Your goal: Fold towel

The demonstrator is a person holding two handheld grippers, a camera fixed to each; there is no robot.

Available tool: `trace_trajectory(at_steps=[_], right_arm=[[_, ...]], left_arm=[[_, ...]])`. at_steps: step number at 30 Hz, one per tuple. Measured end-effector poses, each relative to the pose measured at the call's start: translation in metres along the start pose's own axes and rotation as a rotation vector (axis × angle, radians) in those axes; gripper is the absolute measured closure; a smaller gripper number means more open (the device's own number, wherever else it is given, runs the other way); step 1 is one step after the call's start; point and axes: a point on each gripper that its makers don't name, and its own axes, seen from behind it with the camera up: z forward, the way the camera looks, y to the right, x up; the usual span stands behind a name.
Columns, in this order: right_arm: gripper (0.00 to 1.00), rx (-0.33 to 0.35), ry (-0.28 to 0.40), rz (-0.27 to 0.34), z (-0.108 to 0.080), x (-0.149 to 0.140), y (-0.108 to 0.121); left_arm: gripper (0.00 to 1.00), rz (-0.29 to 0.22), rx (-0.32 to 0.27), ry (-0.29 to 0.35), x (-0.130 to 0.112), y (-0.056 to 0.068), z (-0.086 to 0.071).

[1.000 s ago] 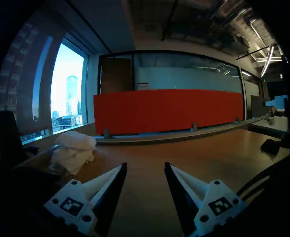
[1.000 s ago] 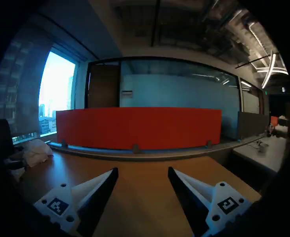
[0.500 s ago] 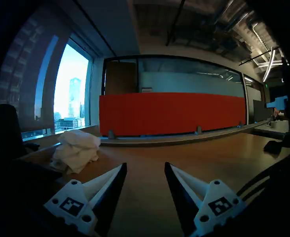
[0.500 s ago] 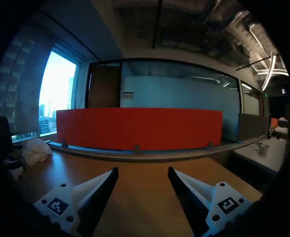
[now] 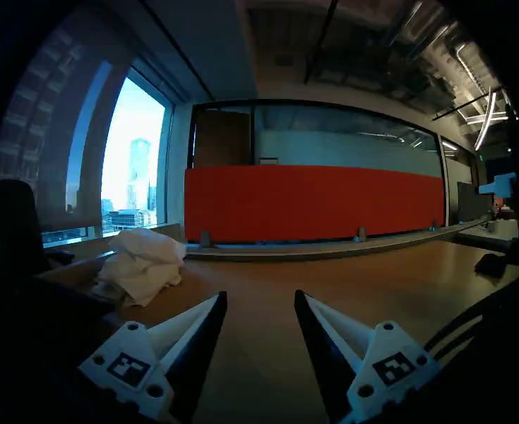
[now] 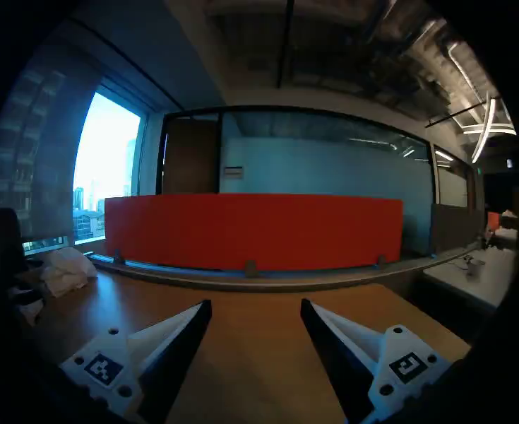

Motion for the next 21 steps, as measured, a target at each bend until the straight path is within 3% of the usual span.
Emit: trace_trajectory(at_steps=[21], right_arm=[[0.02,-0.019,0.032,-0.005,0.002,0.004,0.015]], left_arm=[[0.3,0.0,0.003,-0.004,0.0,-0.002,0.0]])
